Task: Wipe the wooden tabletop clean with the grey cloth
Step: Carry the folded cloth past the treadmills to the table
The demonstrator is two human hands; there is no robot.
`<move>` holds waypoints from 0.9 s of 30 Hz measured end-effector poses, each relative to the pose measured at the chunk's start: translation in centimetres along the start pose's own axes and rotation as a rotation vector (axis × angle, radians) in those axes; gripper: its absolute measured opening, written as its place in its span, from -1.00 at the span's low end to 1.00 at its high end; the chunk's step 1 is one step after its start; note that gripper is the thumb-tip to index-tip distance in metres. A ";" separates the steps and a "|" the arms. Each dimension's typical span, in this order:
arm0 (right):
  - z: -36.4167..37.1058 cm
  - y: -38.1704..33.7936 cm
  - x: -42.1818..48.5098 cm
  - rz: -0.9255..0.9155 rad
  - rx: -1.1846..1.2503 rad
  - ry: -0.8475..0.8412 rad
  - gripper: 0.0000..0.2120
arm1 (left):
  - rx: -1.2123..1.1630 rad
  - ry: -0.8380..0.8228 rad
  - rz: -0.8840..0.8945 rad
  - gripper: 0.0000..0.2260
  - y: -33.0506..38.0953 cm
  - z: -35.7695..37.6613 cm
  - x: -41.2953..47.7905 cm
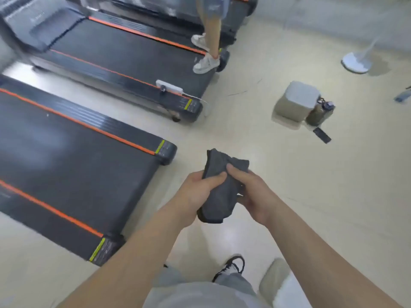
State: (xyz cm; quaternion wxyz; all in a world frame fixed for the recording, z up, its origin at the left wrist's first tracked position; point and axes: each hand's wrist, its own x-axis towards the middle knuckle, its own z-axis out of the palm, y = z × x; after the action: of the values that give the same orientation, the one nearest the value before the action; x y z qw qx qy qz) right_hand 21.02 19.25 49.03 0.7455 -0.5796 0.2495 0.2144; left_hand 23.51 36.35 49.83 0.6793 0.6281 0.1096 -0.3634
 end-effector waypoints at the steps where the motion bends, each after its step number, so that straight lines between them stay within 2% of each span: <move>1: 3.1 -0.2 1.2 0.013 -0.048 -0.050 -0.61 | -0.043 0.061 0.034 -0.89 0.2 -2.8 -1.2; 4: 13.5 0.0 3.9 0.057 -0.195 -0.213 -0.55 | -0.156 0.225 0.108 -0.76 0.2 -11.6 -5.6; 8: 27.2 2.2 6.0 0.111 -0.305 -0.409 -0.47 | -0.361 0.398 0.146 -0.78 -0.8 -22.7 -11.6; 13: 39.5 4.5 7.6 0.196 -0.424 -0.605 -0.39 | -0.588 0.562 0.170 -0.73 -2.1 -32.4 -17.5; 21: 51.7 6.0 9.0 0.480 -0.413 -0.968 -0.34 | -1.101 0.615 0.344 -0.67 -3.8 -39.3 -23.5; 24: 55.0 6.5 9.2 0.601 -0.386 -1.073 -0.33 | -1.192 0.675 0.391 -0.68 -4.6 -39.8 -24.6; 27: 58.0 7.3 8.8 0.622 -0.426 -1.137 -0.35 | -1.168 0.794 0.442 -0.72 -5.3 -40.3 -25.5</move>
State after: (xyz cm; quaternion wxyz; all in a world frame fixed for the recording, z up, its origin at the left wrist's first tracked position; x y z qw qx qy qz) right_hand 30.64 77.56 49.81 0.5340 -0.4123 -0.0738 0.7344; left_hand 14.42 83.31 53.62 0.8694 0.2559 0.3936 0.1539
